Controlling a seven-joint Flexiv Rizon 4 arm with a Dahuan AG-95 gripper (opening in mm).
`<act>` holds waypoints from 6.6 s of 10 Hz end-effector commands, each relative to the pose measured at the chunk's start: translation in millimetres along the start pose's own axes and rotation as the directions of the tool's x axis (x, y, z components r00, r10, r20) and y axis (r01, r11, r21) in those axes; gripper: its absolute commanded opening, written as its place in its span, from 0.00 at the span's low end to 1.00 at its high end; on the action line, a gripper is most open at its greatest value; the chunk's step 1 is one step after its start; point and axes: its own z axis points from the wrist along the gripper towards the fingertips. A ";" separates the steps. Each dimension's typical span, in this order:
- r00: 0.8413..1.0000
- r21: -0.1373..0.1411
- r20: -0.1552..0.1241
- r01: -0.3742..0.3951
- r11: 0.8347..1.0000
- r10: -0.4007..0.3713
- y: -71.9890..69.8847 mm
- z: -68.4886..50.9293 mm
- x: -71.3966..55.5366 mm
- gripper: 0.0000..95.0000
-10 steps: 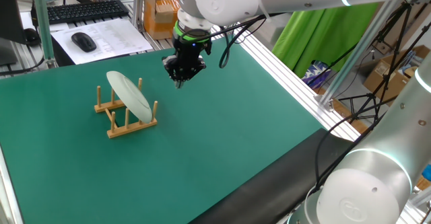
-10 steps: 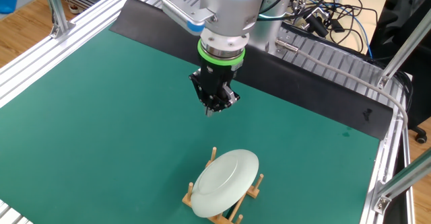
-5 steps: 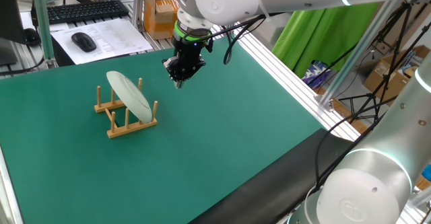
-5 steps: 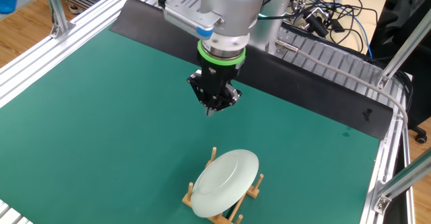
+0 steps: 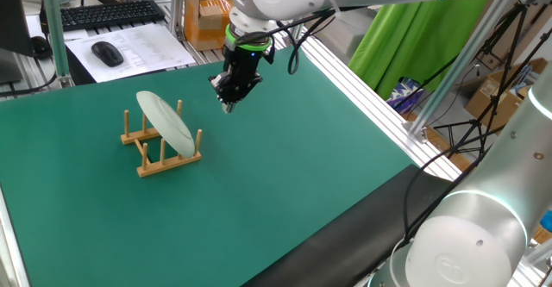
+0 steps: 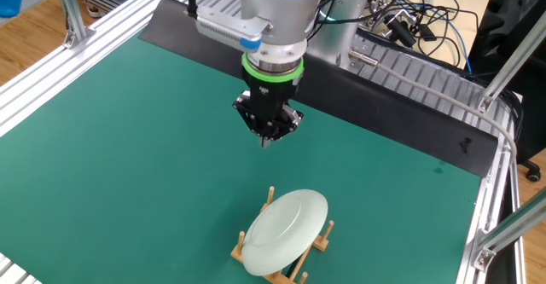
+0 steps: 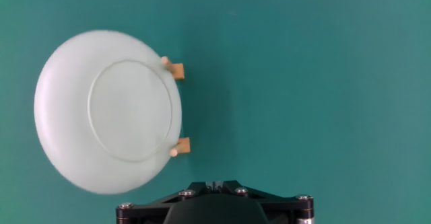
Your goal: Take the dish off the dish rack
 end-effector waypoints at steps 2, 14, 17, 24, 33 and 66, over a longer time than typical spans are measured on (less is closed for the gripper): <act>0.999 0.070 0.017 -0.036 0.997 0.035 -0.2 0.3 -0.7 0.00; 0.995 0.084 0.074 -0.076 0.994 0.069 4.4 -1.0 -2.6 0.20; 0.989 0.083 0.099 -0.120 0.989 0.111 23.6 -6.0 -17.1 0.20; 0.976 0.080 0.100 -0.201 0.976 0.193 64.8 -15.2 -50.3 0.40; 0.932 0.072 0.129 -0.350 0.934 0.339 120.6 -12.4 -70.7 0.60; 0.955 0.276 0.226 -0.251 0.928 0.191 123.6 48.9 -105.0 0.80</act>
